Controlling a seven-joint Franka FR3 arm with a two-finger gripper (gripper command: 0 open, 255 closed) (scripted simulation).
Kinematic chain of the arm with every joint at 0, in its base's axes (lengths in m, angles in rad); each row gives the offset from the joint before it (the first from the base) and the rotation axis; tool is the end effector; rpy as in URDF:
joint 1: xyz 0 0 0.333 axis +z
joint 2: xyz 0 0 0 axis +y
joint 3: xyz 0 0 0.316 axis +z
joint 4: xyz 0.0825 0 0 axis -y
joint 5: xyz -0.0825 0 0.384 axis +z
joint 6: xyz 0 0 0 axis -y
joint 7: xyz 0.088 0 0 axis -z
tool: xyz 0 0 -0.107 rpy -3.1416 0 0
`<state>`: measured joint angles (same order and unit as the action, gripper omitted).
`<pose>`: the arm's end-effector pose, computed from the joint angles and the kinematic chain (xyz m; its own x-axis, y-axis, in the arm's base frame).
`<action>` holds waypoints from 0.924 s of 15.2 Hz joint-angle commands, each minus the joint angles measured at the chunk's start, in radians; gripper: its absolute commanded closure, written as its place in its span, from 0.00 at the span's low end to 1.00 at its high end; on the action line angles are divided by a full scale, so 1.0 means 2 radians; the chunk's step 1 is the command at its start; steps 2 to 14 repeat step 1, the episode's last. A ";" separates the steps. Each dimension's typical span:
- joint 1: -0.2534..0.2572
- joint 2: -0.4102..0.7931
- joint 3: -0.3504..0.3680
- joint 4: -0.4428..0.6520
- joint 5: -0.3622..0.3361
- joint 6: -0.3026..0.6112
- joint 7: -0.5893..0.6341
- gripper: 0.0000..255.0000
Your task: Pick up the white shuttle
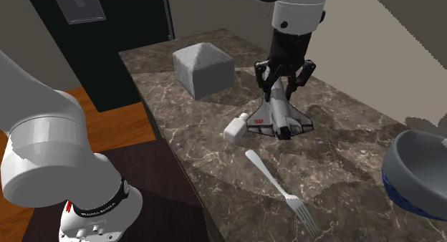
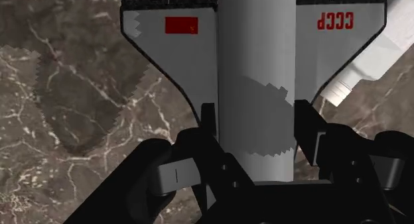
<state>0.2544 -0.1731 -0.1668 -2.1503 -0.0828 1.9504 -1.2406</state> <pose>0.4965 0.0353 0.4720 0.2058 0.9771 -0.0543 0.9783 -0.2068 -0.0125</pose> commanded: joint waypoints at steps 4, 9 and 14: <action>0.000 -0.001 0.000 0.003 0.000 -0.004 0.000 1.00; 0.000 -0.001 0.000 0.003 0.000 -0.004 0.000 1.00; 0.000 -0.001 0.000 0.003 0.000 -0.004 0.000 1.00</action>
